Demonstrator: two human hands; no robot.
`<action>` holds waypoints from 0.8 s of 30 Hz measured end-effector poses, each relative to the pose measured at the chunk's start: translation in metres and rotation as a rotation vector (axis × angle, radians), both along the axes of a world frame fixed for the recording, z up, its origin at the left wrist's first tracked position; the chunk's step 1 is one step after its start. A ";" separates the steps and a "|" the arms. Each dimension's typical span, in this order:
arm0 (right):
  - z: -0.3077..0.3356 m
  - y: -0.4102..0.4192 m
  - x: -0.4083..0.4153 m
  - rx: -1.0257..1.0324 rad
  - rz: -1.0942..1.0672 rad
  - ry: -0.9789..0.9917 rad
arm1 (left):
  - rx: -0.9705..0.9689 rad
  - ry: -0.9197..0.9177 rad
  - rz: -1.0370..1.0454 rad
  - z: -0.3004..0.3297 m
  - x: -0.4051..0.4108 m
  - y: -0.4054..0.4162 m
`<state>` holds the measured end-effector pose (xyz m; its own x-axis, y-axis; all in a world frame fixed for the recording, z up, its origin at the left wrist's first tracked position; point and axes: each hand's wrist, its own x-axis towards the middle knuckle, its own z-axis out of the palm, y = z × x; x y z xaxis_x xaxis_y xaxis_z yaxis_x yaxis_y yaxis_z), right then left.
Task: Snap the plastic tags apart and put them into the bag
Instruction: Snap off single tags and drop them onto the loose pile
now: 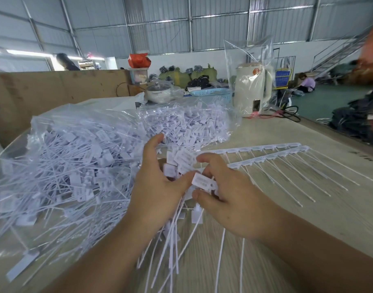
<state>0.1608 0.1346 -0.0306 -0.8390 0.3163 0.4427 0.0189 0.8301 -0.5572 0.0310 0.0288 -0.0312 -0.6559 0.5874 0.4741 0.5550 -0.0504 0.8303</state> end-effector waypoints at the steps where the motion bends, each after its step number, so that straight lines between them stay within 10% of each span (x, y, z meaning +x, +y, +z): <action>1: -0.001 -0.001 -0.001 0.002 0.009 -0.015 | 0.003 -0.034 -0.036 -0.001 0.000 0.001; 24: 0.002 0.003 -0.003 -0.139 0.104 0.101 | -0.093 -0.074 -0.324 0.004 0.012 -0.004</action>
